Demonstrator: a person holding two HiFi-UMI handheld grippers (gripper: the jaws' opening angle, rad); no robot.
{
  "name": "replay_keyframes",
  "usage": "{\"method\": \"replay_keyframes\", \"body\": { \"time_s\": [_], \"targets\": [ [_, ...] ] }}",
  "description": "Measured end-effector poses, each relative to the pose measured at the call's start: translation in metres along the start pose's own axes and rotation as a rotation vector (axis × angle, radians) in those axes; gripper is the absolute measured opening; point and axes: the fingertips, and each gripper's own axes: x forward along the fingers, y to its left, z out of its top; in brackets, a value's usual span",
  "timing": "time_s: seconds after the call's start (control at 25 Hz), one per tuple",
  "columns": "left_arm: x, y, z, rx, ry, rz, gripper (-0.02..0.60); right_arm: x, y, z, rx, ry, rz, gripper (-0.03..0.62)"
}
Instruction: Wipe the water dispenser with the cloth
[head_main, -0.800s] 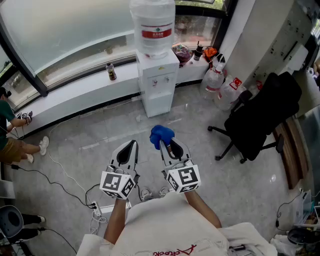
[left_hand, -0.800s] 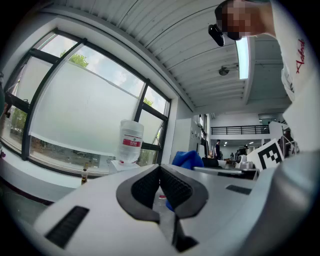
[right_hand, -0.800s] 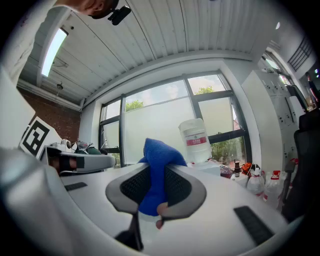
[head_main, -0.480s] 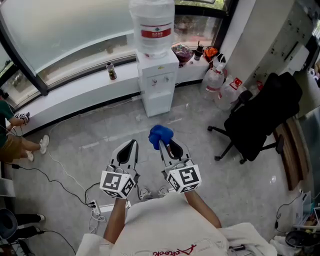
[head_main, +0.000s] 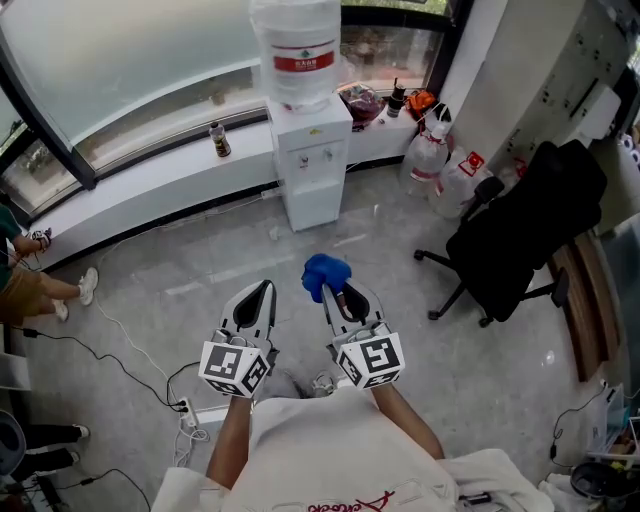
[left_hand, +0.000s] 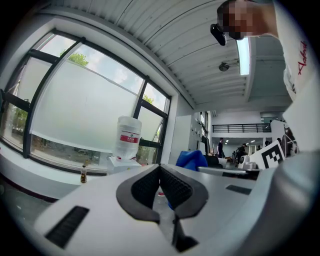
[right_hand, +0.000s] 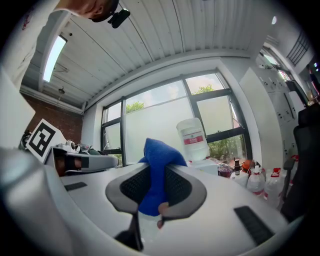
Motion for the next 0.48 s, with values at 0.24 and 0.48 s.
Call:
{"method": "replay_keyframes", "body": {
  "time_s": [0.24, 0.48],
  "targets": [
    [0.015, -0.004, -0.007, 0.0, 0.003, 0.004, 0.011, 0.001, -0.013, -0.001, -0.007, 0.005, 0.013, 0.08],
    [0.039, 0.003, -0.012, -0.005, 0.005, -0.013, 0.011, 0.019, -0.028, 0.001, -0.024, -0.006, 0.012, 0.08]
  ]
}}
